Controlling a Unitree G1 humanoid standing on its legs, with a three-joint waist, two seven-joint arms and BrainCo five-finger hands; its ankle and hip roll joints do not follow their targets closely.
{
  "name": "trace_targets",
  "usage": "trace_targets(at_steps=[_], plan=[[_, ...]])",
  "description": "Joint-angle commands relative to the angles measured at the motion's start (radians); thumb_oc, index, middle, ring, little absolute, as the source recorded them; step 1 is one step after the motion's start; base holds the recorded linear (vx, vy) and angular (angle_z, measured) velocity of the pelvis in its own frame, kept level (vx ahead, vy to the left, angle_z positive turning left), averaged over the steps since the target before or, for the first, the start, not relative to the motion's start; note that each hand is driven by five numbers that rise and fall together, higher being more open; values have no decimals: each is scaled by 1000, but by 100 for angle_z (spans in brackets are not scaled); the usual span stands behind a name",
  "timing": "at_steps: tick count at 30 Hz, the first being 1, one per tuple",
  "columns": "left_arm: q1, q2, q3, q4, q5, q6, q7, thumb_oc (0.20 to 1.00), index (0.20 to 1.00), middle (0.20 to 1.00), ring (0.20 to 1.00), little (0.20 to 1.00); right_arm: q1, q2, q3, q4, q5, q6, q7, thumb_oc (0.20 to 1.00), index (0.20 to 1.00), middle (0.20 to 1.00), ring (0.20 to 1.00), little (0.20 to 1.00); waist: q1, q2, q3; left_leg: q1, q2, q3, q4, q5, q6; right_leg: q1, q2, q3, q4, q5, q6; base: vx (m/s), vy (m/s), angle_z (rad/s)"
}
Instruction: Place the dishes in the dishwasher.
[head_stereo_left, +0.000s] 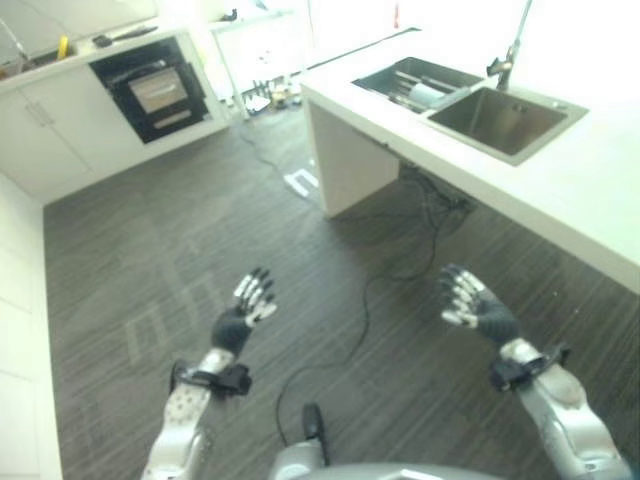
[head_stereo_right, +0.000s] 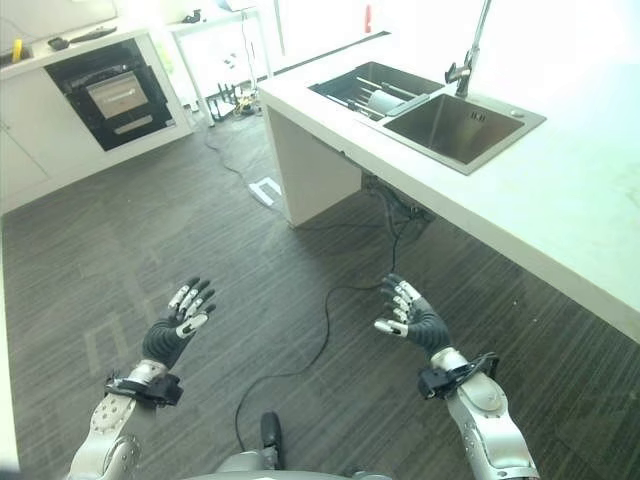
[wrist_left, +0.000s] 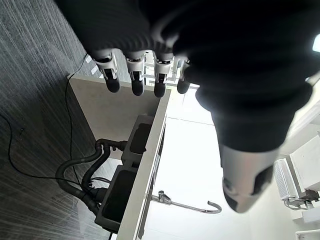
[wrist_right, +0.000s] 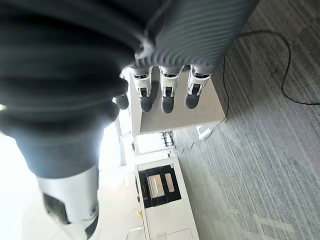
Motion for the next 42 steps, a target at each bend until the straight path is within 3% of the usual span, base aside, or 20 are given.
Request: trace_targets(at_steps=[1, 4, 9, 11, 12, 14, 15, 17, 19, 21, 24, 27, 32, 33, 34, 36, 37, 40, 41, 42], plan=[[7, 37, 67, -89, -76, -105, -21, 1000, 1000, 1000, 1000, 1000, -32, -32, -42, -110, -20, -42, 51, 1000, 1000, 1000, 1000, 1000, 32, -14, -7, 26, 55, 68, 6, 67, -62, -35, -18, -51, 0, 31, 72, 287, 224, -15], [-7, 42, 74, -97, -89, -123, -9, 1000, 1000, 1000, 1000, 1000, -39, -33, -29, -125, -33, -39, 62, 1000, 1000, 1000, 1000, 1000, 37, -16, -12, 39, 48, 85, 6, 65, -46, -3, -29, -60, 0, 25, 81, 294, 272, -20], [-49, 50, 89, -125, -89, -97, -30, 1000, 1000, 1000, 1000, 1000, -57, -9, -35, -146, -42, -6, 22, 1000, 1000, 1000, 1000, 1000, 66, -56, -41, 86, -54, 61, 6, 2, 28, 34, -83, -63, 34, 49, 125, 243, 291, 8], [-64, 56, 92, -140, -75, -88, -45, 1000, 1000, 1000, 1000, 1000, -57, 12, -45, -152, -46, -12, 3, 1000, 1000, 1000, 1000, 1000, 74, -78, -50, 102, -93, 41, 6, -18, 59, -9, -118, -67, 175, 104, 160, 200, 294, 57], [-67, 61, 96, -149, -60, -82, -51, 1000, 1000, 1000, 1000, 1000, -53, 28, -51, -161, -46, -19, 2, 1000, 1000, 1000, 1000, 1000, 76, -81, -49, 120, -111, 30, 6, -29, 72, -64, -134, -71, 311, 160, 179, 202, 288, 59], [-75, 62, 98, -158, -28, -80, -47, 1000, 1000, 1000, 1000, 1000, -52, 44, -53, -163, -42, -27, 6, 1000, 1000, 1000, 1000, 1000, 75, -68, -46, 149, -119, 10, 6, -48, 83, -161, -149, -79, 482, 209, 179, 186, 246, 30], [-76, 61, 98, -157, -23, -80, -45, 1000, 1000, 1000, 1000, 1000, -54, 45, -51, -161, -42, -28, 7, 1000, 1000, 1000, 1000, 1000, 75, -67, -46, 151, -120, 9, 6, -49, 83, -172, -151, -77, 490, 211, 178, 212, 185, 9], [-97, 75, 106, -171, -16, -56, -10, 1000, 1000, 1000, 1000, 1000, -59, 44, -28, -160, -39, -46, 9, 1000, 1000, 1000, 1000, 1000, 62, -57, -30, 194, -128, -29, 6, -61, 80, -230, -99, -123, 399, 137, 143, 261, 68, -9], [-100, 85, 118, -181, -32, -36, -24, 1000, 1000, 1000, 1000, 1000, -40, 35, -46, -171, -26, -53, 13, 1000, 1000, 1000, 1000, 1000, 45, -60, -15, 228, -133, -42, 6, -79, 70, -233, -85, -170, 270, 130, 134, 293, -24, -23], [-86, 83, 113, -189, -40, -36, -37, 1000, 1000, 1000, 1000, 1000, -22, 19, -64, -173, -5, -71, 14, 1000, 1000, 1000, 1000, 1000, 17, -65, 0, 270, -130, -33, 6, -110, 62, -259, -88, -188, 145, 170, 133, 306, -71, 17], [-72, 85, 93, -202, -37, -51, -24, 1000, 1000, 1000, 1000, 1000, -24, 4, -66, -183, 9, -75, -18, 1000, 1000, 1000, 1000, 1000, -18, -73, 14, 337, -139, -27, 6, -170, 60, -343, -138, -189, 85, 307, 165, 371, -150, 26], [-87, 100, 90, -208, -58, -58, -14, 1000, 1000, 1000, 1000, 1000, -33, -9, -82, -198, 9, -98, -59, 1000, 1000, 1000, 1000, 1000, -40, -69, 3, 376, -125, 4, 6, -198, 55, -337, -142, -209, 21, 326, 171, 421, -218, 32], [-131, 93, 85, -251, -64, -85, 26, 1000, 1000, 1000, 1000, 1000, -71, -33, -112, -253, 23, -105, -99, 1000, 1000, 1000, 1000, 1000, -62, -53, -40, 416, -101, 24, 6, -222, 43, -296, -105, -179, 4, 275, 138, 322, -218, 14], [-138, 93, 89, -263, -60, -98, 36, 1000, 1000, 1000, 1000, 1000, -78, -36, -119, -263, 26, -110, -97, 1000, 1000, 1000, 1000, 1000, -69, -45, -46, 432, -91, 32, 6, -199, 33, -292, -92, -170, 3, 266, 127, 281, -207, -47], [-140, 91, 92, -273, -63, -109, 44, 1000, 1000, 1000, 1000, 1000, -75, -43, -130, -277, 31, -115, -89, 1000, 1000, 1000, 1000, 1000, -75, -34, -46, 427, -66, 44, 59, -142, 7, -282, -71, -160, 4, 249, 110, 264, -244, -48], [-139, 86, 96, -290, -68, -129, 44, 1000, 1000, 1000, 1000, 1000, -59, -59, -152, -303, 44, -122, -75, 1000, 1000, 1000, 1000, 1000, -81, -33, -41, 343, -7, 54, 269, -29, -51, -254, -45, -153, 0, 223, 74, 230, -304, -27], [-132, 77, 97, -308, -72, -147, 40, 1000, 1000, 1000, 1000, 1000, -62, -68, -159, -311, 48, -134, -64, 1000, 1000, 1000, 1000, 1000, -74, -48, -31, 275, 3, 35, 431, 11, -68, -230, -44, -142, 2, 209, 50, 234, -306, -31], [-130, 66, 101, -319, -51, -185, 20, 1000, 1000, 1000, 1000, 1000, -71, -65, -166, -325, 42, -146, -61, 1000, 1000, 1000, 1000, 1000, -63, -62, -12, 174, 15, 11, 520, 2, -50, -186, -34, -97, 4, 185, 33, 241, -146, -71], [-134, 71, 112, -333, -60, -192, 14, 1000, 1000, 1000, 1000, 1000, -87, -74, -174, -335, 52, -141, -73, 1000, 1000, 1000, 1000, 1000, -56, -62, -5, 150, 6, 3, 449, -40, -21, -165, -26, -51, 3, 167, 39, 279, 39, -103], [-134, 73, 117, -339, -63, -192, 15, 1000, 1000, 1000, 1000, 1000, -94, -77, -176, -339, 54, -136, -76, 1000, 1000, 1000, 1000, 1000, -53, -59, -4, 155, 0, 1, 395, -50, -14, -161, -23, -34, 2, 161, 45, 422, 154, -58]])
